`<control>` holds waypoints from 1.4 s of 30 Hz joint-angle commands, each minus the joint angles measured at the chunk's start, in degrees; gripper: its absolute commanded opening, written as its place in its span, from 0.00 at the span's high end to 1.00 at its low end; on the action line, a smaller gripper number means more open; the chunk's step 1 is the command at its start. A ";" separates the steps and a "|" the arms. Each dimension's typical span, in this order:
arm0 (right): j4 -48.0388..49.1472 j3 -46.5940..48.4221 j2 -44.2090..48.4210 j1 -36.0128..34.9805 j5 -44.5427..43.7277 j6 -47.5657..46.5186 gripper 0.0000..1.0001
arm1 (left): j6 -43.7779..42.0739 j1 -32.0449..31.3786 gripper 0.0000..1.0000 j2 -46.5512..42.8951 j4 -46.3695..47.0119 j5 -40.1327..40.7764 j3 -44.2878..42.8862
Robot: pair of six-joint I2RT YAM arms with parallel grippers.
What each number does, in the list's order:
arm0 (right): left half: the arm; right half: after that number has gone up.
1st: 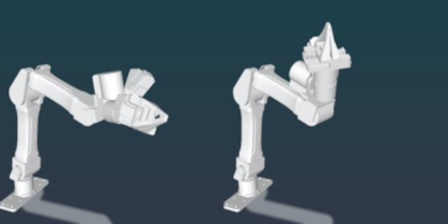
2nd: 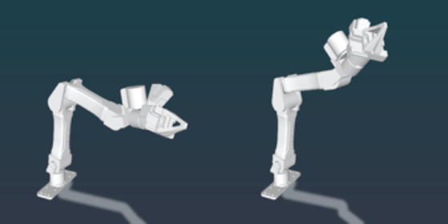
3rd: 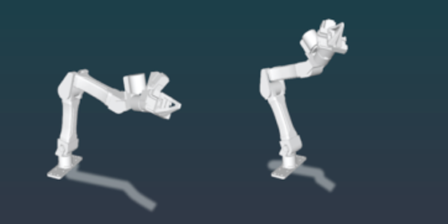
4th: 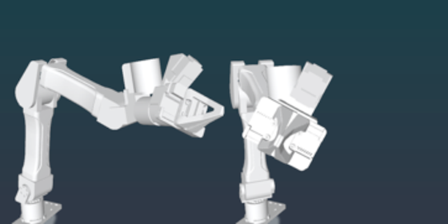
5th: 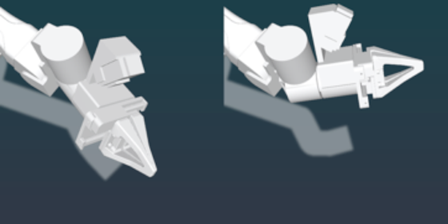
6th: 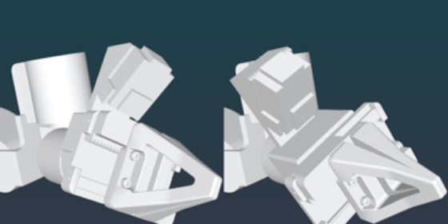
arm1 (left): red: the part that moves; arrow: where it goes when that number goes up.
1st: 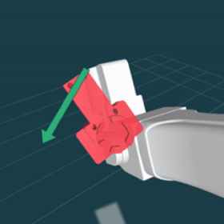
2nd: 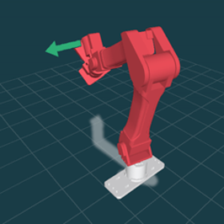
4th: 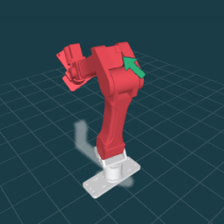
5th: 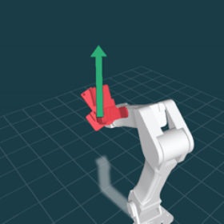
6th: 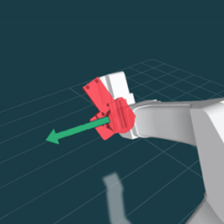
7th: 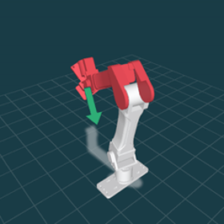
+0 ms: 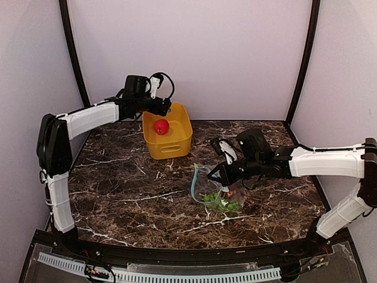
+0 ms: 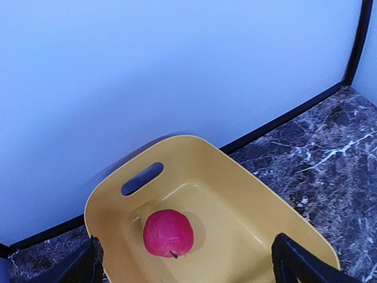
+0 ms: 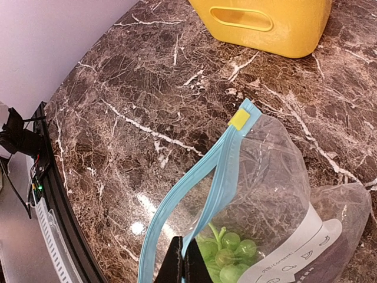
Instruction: Open the zip-top bag and remove the fake food
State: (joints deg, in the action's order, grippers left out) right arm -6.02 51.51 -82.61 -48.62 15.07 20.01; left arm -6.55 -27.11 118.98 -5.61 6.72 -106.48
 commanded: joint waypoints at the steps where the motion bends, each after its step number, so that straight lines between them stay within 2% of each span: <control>1: 1.99 0.09 -0.18 0.43 2.73 -0.39 1.00 | 2.36 -0.71 0.01 -15.21 16.65 -10.08 19.25; 5: 3.06 0.33 -0.47 0.37 4.52 -1.05 1.00 | 3.42 -2.40 0.01 -23.20 22.39 -14.65 31.65; 11: 2.52 1.61 -1.21 0.35 6.70 -2.80 1.00 | -1.90 -10.14 0.01 -32.46 28.16 -12.53 48.65; 15: 2.53 1.83 -1.19 0.29 7.95 -3.37 1.00 | -0.63 -12.97 0.01 -37.54 35.55 -18.35 60.35; 20: 4.99 1.33 -0.94 0.15 10.03 -2.99 1.00 | -3.02 -20.00 0.01 -41.17 43.22 -18.42 72.06; 25: 5.76 2.39 -2.80 -0.31 10.90 -2.34 1.00 | -4.20 -25.99 0.09 -38.20 47.04 -18.11 74.72; 29: 7.03 2.26 -3.55 -0.68 11.13 -1.28 1.00 | -6.18 -29.58 0.20 -34.50 47.96 -17.22 72.83; 35: 9.89 1.34 -4.24 -1.43 11.08 0.84 1.00 | -8.28 -32.47 0.36 -26.89 49.27 -16.65 69.18; 42: 11.18 0.15 -4.98 -2.25 11.06 2.36 1.00 | -11.91 -34.49 0.48 -19.14 51.13 -14.78 65.73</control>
State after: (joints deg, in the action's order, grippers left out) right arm 1.80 52.58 -86.91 -50.02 25.71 20.93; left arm -15.92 -61.04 97.08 43.11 -9.21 -38.96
